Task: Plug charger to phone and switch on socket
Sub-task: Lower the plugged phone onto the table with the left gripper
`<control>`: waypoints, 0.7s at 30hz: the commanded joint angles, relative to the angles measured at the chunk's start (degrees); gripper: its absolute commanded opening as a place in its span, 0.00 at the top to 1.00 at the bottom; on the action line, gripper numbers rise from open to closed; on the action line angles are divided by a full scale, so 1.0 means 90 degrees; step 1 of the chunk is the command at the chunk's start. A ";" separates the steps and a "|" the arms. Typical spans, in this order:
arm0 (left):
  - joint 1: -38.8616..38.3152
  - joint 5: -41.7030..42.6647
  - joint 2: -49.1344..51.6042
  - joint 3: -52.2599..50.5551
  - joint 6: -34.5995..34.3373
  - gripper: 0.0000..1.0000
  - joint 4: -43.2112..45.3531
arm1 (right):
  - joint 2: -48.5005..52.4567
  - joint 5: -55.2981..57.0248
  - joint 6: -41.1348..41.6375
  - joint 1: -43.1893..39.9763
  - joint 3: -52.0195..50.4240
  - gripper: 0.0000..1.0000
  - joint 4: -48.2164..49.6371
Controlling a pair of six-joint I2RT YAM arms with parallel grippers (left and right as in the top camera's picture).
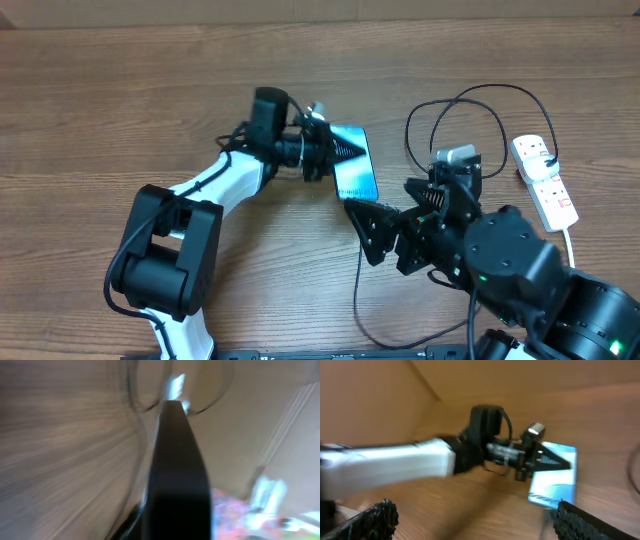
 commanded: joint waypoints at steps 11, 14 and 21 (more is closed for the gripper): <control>0.0695 -0.1365 -0.0053 0.0525 0.6572 0.96 -0.4320 | 0.1146 0.0255 0.0529 -0.0032 0.0073 0.00 -0.0884; 0.0682 -0.1319 -0.0049 0.0525 0.6999 0.96 -0.4289 | 0.1282 0.0386 0.0826 -0.0032 0.0073 0.00 -0.1044; 0.0690 -0.1093 0.0546 0.0525 0.6428 0.95 -0.3109 | 0.1302 0.1032 0.1885 -0.0032 0.0073 0.00 -0.1741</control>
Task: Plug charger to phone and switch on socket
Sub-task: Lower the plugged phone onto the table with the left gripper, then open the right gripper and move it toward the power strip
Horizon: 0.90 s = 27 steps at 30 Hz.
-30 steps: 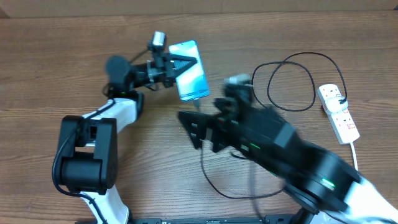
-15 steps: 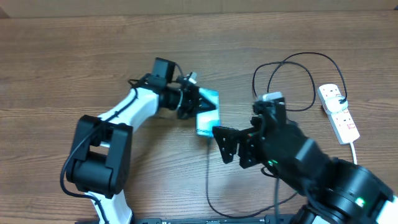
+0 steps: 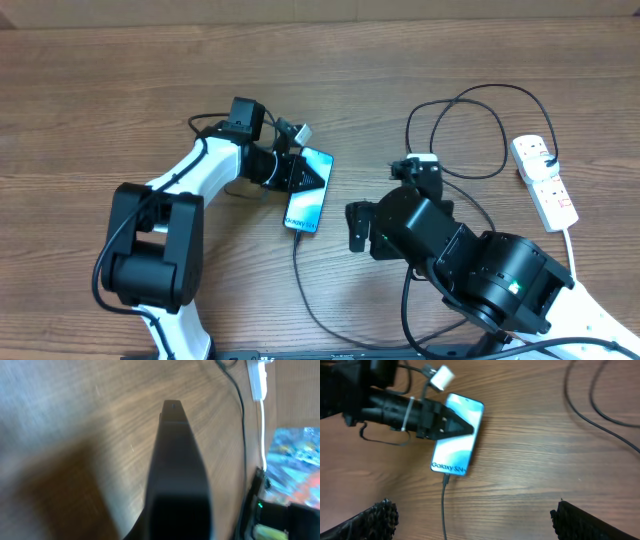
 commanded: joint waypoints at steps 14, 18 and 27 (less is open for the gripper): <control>0.0381 0.0175 0.1440 0.0117 -0.1634 0.96 0.0991 | -0.0053 0.1086 0.0967 -0.0134 0.0075 0.00 -0.0270; 0.0697 -0.0753 0.1440 0.0117 -0.1627 0.96 0.0299 | -0.0053 0.1083 0.0967 -0.0316 0.0075 0.00 -0.0270; 0.0767 -0.1392 0.1443 0.0107 -0.1557 0.77 0.0078 | -0.0053 0.1081 0.0964 -0.0646 0.0075 0.00 -0.0274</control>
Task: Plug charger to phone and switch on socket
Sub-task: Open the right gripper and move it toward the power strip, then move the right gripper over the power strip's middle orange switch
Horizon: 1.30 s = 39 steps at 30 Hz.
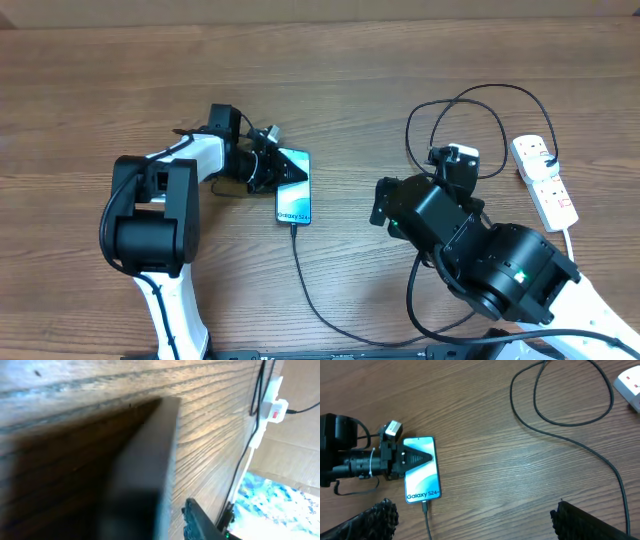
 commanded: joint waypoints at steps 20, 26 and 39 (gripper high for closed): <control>-0.0308 -0.2650 0.0240 -0.0131 0.1156 0.62 -0.1134 | -0.0051 0.0022 0.0746 -0.2827 0.0075 0.00 -0.0605; -0.0471 -0.2654 0.0240 -0.0131 0.1387 0.60 -0.0954 | -0.0041 -0.0294 0.0821 -0.3186 0.0075 0.00 -0.0612; -0.0454 -0.3330 0.0240 -0.0131 0.0814 0.50 -0.1173 | 0.0107 -0.0396 0.0857 -0.3184 0.0075 0.00 -0.0461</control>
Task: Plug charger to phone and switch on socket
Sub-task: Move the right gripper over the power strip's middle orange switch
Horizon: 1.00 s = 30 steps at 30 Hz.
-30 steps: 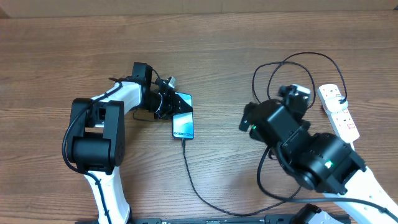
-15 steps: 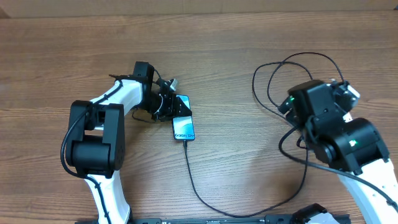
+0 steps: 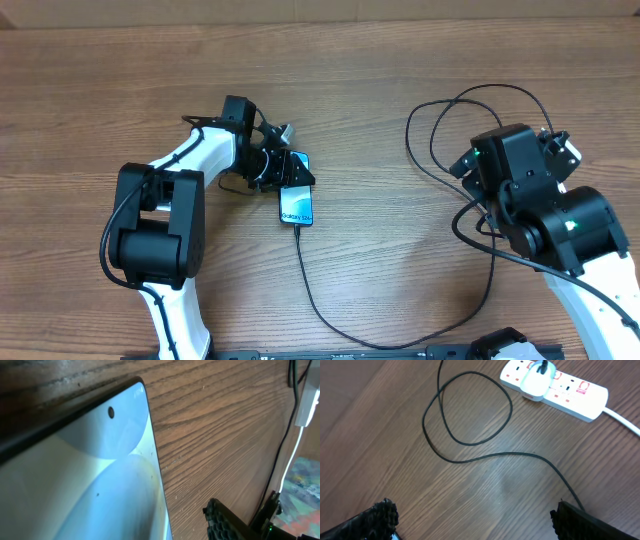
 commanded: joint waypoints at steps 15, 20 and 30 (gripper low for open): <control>-0.0036 -0.3415 0.0612 -0.0423 -0.1032 0.40 -0.0539 | 0.0398 0.0007 0.0053 -0.0041 0.0075 0.00 0.0143; -0.0039 -0.3245 0.0612 -0.0423 -0.1120 0.39 -0.0435 | 0.0398 -0.0153 0.0381 -0.0056 0.0075 0.00 0.0148; 0.0073 -0.3478 0.0612 -0.0423 -0.1219 0.16 -0.0593 | 0.0418 -0.0386 0.0525 -0.1217 0.0075 0.00 0.0136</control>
